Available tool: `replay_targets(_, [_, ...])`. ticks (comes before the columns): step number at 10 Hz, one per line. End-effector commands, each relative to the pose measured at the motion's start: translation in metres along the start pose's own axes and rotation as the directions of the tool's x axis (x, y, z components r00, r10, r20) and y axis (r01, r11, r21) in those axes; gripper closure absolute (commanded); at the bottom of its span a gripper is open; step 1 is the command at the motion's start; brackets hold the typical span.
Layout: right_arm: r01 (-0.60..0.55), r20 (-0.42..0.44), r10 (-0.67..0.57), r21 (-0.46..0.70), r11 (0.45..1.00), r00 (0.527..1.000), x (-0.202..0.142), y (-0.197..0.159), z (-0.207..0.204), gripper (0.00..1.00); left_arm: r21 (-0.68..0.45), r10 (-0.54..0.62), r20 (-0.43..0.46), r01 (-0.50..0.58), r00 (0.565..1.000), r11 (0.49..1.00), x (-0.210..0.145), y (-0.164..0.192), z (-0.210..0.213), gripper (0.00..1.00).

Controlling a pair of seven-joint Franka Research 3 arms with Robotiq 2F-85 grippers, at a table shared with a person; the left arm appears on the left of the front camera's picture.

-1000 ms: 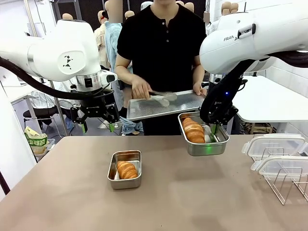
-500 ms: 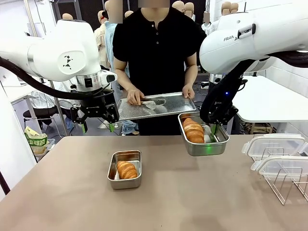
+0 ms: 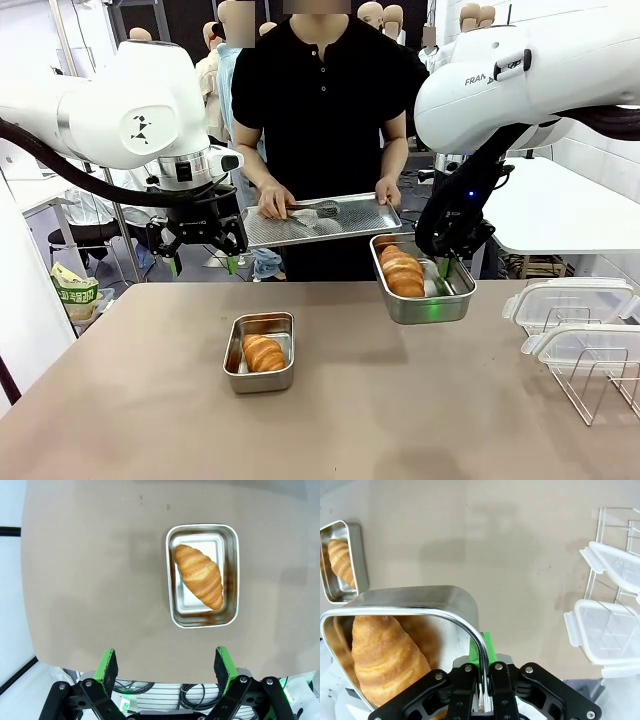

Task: Place the bread in airtight containers.
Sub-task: Once an object is inside an Airtight Container , place the container in the center of the table.

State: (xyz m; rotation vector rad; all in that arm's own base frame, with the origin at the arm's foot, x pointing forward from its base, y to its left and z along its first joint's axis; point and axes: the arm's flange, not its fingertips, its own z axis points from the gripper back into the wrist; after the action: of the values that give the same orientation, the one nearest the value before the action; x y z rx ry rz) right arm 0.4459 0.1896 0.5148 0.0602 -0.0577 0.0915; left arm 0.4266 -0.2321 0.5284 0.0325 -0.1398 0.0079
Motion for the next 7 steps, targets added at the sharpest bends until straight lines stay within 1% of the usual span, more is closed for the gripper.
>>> replay_targets(1, [0.001, 0.006, -0.001, -0.009, 1.000, 1.000, 0.000, -0.001, 0.002, 1.00, -0.002, 0.002, 0.004, -0.002, 1.000, 1.000, 0.000, 0.002, 0.002, 0.00])
replay_targets(5, [0.000, 0.000, 0.000, 0.000, 1.000, 1.000, 0.000, 0.000, 0.000, 1.00, -0.002, 0.002, 0.004, -0.002, 1.000, 1.000, 0.000, 0.002, 0.002, 0.00])
replay_targets(6, [-0.030, 0.022, 0.029, 0.028, 0.999, 0.999, -0.001, -0.010, -0.006, 1.00, -0.002, 0.002, 0.004, -0.002, 1.000, 1.000, 0.000, 0.002, 0.002, 0.00])
replay_targets(7, [-0.006, 0.046, 0.004, 0.040, 0.999, 0.999, -0.001, -0.019, -0.011, 1.00, -0.002, 0.002, 0.004, -0.002, 1.000, 1.000, 0.000, 0.002, 0.002, 0.00])
